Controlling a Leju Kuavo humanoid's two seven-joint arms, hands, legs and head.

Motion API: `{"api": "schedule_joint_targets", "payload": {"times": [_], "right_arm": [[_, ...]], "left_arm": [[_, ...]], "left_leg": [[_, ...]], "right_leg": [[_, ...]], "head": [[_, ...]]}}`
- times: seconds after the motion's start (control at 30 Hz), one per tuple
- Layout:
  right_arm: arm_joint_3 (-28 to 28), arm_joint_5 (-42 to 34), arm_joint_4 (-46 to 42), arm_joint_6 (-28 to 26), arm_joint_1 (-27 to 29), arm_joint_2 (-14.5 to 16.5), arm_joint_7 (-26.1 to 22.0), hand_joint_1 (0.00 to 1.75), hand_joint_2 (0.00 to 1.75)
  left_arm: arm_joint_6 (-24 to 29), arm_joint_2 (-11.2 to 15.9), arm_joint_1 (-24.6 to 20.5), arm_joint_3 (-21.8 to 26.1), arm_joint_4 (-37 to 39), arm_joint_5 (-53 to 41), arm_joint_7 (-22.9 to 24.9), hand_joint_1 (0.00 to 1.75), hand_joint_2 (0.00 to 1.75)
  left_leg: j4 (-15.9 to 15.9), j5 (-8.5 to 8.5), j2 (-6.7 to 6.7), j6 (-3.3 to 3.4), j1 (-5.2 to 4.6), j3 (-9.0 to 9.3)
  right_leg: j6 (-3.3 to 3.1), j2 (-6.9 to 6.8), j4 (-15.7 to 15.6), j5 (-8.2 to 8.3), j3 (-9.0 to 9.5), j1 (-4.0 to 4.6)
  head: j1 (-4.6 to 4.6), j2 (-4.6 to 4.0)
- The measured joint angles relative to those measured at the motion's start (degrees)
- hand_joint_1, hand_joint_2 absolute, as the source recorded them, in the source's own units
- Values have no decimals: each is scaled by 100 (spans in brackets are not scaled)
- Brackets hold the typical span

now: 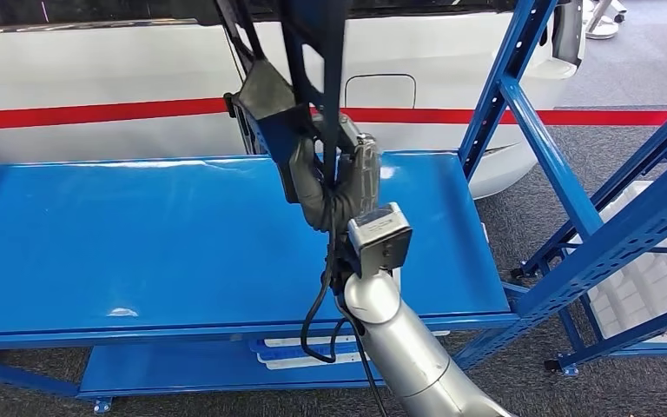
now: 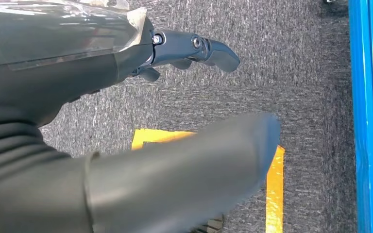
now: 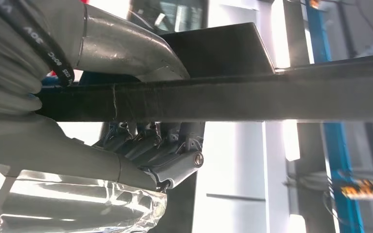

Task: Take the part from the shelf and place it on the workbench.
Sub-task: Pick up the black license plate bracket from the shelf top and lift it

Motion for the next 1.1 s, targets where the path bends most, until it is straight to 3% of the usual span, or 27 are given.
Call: {"api": "schedule_joint_targets", "payload": {"times": [0.57, 0.73, 0.9, 1.0, 1.03, 1.1], "right_arm": [[-54, -286, -773, 515, 97, -517, -83, 175, 175], [85, -356, -932, 584, 346, -711, -115, 175, 175], [195, -390, -1031, 581, 514, -916, -210, 175, 175], [206, -397, -1103, 570, 524, -997, -211, 175, 175], [210, -397, -1131, 556, 521, -1025, -209, 175, 175], [225, -397, -1177, 508, 537, -1103, -201, 175, 175]], "left_arm": [[-5, 0, -38, 58, 0, 56, 16, 0, 175], [-54, 0, -21, 59, 2, 14, 11, 0, 175], [-98, 0, -8, 59, 1, 5, 43, 0, 175], [-120, -5, -10, 59, 0, -1, 24, 0, 175], [-133, -10, -11, 59, 0, -4, 9, 0, 175], [-168, -17, -10, 59, 0, -22, -19, 0, 175]], "left_leg": [[0, 0, 0, 0, 6, 1], [2, -1, 0, 2, 4, -2], [39, -15, -2, 63, -18, -16], [-70, 95, 13, 160, 2, 13], [-129, 149, 24, 199, 22, 27], [-195, 207, 49, 234, 48, 35]], "right_leg": [[0, 0, 0, 0, 0, 5], [1, 0, -2, 1, 0, 2], [44, 1, -20, 26, -1, -39], [111, -6, -21, 38, -28, -31], [121, -16, 80, -20, -88, -25], [109, -39, 633, -270, -353, -41]], "head": [[-1, 1], [-1, 1], [-4, -1], [-3, -1], [2, 0], [16, 0]]}}
